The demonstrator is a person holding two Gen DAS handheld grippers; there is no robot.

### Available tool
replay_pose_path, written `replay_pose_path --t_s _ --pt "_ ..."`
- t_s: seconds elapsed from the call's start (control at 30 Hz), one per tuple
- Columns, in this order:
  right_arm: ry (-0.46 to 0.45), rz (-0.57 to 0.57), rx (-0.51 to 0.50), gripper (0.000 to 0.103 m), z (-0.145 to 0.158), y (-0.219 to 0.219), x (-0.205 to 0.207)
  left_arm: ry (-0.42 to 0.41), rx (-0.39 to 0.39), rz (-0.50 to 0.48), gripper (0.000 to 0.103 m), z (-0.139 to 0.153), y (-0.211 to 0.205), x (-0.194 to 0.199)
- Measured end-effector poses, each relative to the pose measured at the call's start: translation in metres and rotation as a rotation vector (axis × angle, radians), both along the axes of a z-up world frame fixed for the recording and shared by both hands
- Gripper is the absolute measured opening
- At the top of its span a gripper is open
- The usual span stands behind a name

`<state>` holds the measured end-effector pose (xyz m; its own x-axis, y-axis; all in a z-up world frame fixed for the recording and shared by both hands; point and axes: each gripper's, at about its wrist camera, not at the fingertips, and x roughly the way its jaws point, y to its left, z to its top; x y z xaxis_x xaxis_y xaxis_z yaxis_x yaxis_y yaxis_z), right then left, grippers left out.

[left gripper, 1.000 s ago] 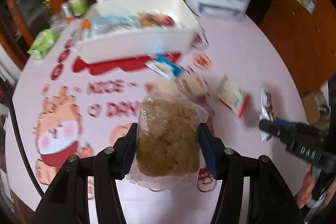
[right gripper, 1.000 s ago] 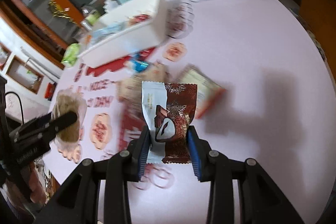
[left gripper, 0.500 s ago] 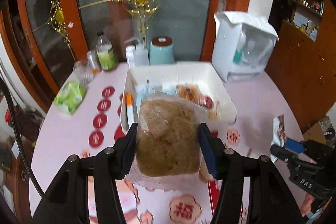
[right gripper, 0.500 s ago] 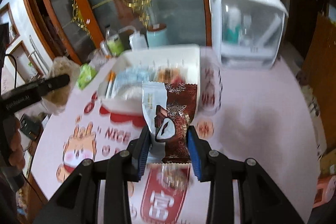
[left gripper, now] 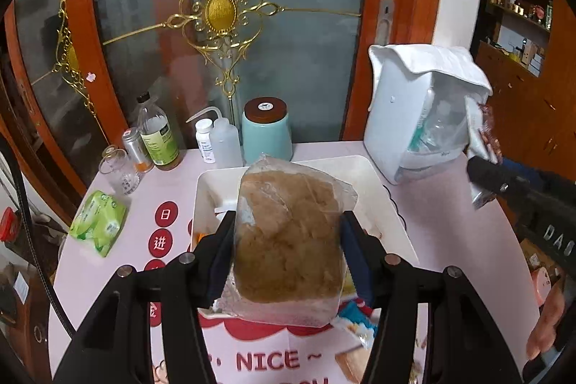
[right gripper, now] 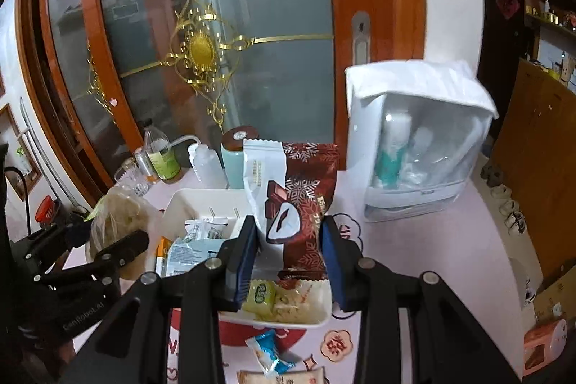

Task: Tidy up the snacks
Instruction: 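Carry both packets into the white tray and open both tools, then move both tools back from the white tray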

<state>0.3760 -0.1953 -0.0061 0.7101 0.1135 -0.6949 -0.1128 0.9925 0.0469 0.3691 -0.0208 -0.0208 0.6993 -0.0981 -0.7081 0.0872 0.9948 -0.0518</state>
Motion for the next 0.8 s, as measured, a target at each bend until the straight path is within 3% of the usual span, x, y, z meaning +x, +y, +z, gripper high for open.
replay_pose_path --t_s 0.2,0.27,0.3,0.33,0.37,0.4,0.6,0.8 --pt "0.1 0.024 -0.07 0.037 -0.05 0.021 0.031 0.055 0.011 0.038 0.057 -0.03 0.006 0.04" --pt "0.14 0.052 -0.09 0.044 -0.068 0.028 0.035 0.087 0.037 0.047 0.073 -0.041 0.008 0.051" --pt "0.145 0.066 -0.106 0.051 -0.073 0.032 0.035 0.099 0.046 0.046 0.088 -0.045 0.008 0.054" --pt "0.145 0.074 -0.124 0.064 -0.078 0.035 0.034 0.102 0.052 0.043 0.091 -0.048 0.008 0.055" --pt "0.141 0.084 -0.133 0.073 -0.08 0.038 0.032 0.1 0.059 0.042 0.091 -0.05 0.008 0.055" --pt "0.139 0.092 -0.132 0.075 -0.082 0.039 0.031 0.101 0.067 0.042 0.091 -0.052 0.009 0.055" --pt "0.171 0.122 -0.056 0.075 -0.085 0.041 0.022 0.126 0.079 0.065 0.091 -0.057 0.015 0.05" --pt "0.171 0.149 -0.082 0.075 -0.082 0.048 0.005 0.132 0.035 0.087 0.091 -0.05 0.021 0.031"
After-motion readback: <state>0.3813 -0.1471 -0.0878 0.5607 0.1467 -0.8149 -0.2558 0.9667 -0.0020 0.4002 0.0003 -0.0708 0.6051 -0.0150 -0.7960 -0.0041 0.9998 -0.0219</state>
